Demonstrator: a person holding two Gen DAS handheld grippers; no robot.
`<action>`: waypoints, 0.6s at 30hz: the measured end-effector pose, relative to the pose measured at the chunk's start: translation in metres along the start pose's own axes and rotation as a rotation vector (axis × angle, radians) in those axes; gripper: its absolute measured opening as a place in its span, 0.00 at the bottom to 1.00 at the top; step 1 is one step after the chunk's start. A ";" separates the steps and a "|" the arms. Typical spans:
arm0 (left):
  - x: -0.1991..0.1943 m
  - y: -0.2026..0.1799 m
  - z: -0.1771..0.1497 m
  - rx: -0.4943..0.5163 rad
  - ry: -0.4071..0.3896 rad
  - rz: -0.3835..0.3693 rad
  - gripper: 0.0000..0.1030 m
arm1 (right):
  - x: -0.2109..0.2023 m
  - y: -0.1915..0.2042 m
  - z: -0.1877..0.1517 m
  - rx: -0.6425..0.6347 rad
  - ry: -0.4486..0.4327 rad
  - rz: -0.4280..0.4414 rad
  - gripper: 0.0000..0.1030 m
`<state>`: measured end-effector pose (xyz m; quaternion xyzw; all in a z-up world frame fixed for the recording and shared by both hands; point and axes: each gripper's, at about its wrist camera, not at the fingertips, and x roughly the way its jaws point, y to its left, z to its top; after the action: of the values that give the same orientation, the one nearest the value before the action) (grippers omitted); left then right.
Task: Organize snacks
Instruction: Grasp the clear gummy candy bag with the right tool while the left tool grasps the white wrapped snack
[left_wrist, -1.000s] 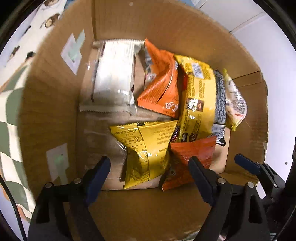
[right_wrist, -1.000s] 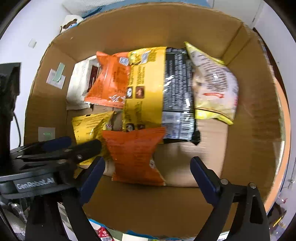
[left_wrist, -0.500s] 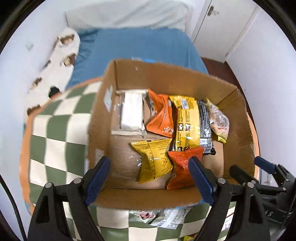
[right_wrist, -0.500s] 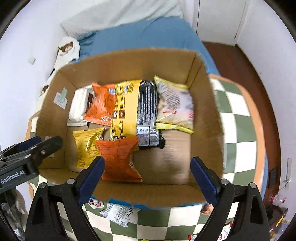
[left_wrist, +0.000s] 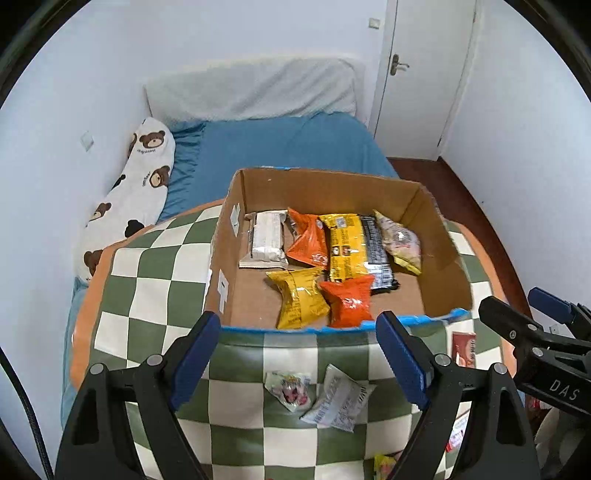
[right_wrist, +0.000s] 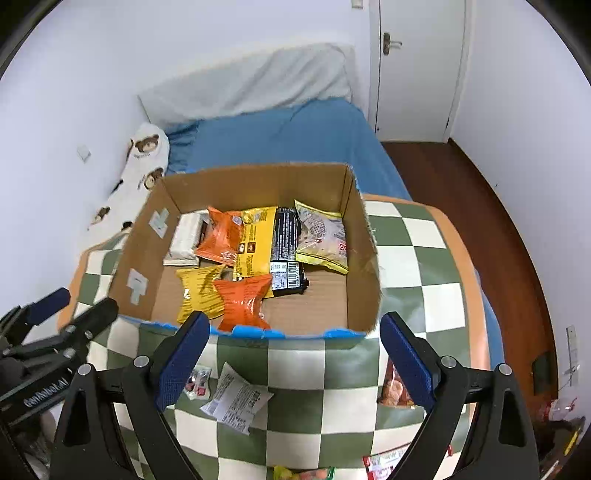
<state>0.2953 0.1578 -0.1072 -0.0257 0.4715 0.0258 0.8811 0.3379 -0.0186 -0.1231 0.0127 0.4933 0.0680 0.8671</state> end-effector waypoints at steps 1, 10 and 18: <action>-0.004 -0.001 -0.002 0.003 -0.006 0.000 0.84 | -0.009 -0.002 -0.004 0.007 -0.013 0.005 0.93; -0.007 0.004 -0.065 0.003 0.113 0.002 0.84 | -0.016 -0.016 -0.075 0.094 0.129 0.099 0.93; 0.073 0.036 -0.173 -0.081 0.446 0.061 0.84 | 0.087 -0.048 -0.208 0.262 0.563 0.142 0.93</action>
<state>0.1900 0.1831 -0.2646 -0.0520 0.6537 0.0653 0.7522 0.2088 -0.0639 -0.3080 0.1393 0.7164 0.0653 0.6805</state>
